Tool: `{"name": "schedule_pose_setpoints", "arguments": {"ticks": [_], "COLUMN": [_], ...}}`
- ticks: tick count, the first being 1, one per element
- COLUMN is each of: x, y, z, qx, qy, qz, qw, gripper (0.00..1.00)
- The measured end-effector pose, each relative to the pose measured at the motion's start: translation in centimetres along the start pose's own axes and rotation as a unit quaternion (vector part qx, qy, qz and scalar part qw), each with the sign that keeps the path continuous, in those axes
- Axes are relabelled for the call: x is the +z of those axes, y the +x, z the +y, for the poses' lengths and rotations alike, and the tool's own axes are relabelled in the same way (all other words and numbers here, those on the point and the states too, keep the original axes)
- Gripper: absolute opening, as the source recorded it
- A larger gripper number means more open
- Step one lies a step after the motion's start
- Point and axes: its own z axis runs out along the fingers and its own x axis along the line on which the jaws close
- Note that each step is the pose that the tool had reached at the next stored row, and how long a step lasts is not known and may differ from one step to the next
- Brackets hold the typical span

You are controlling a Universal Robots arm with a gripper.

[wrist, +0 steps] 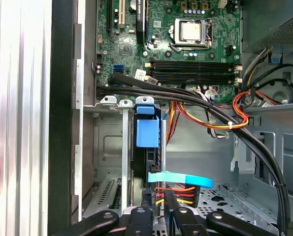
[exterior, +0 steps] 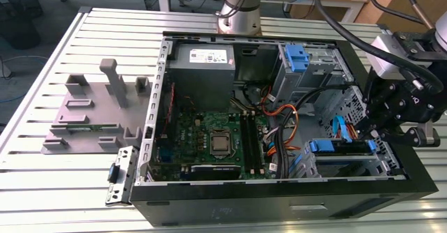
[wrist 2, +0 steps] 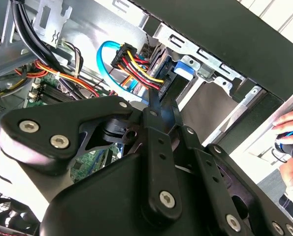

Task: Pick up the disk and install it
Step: 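Insert the second disk wire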

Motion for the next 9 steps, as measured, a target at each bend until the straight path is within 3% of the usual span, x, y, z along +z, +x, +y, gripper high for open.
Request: {"name": "schedule_pose_setpoints", "arguments": {"ticks": [9], "x": [-0.07], "y": [0.0], "z": [0.0], "qx": [0.0], "qy": [0.0], "qz": [0.0], "qw": [1.0], "gripper": [0.24]}}
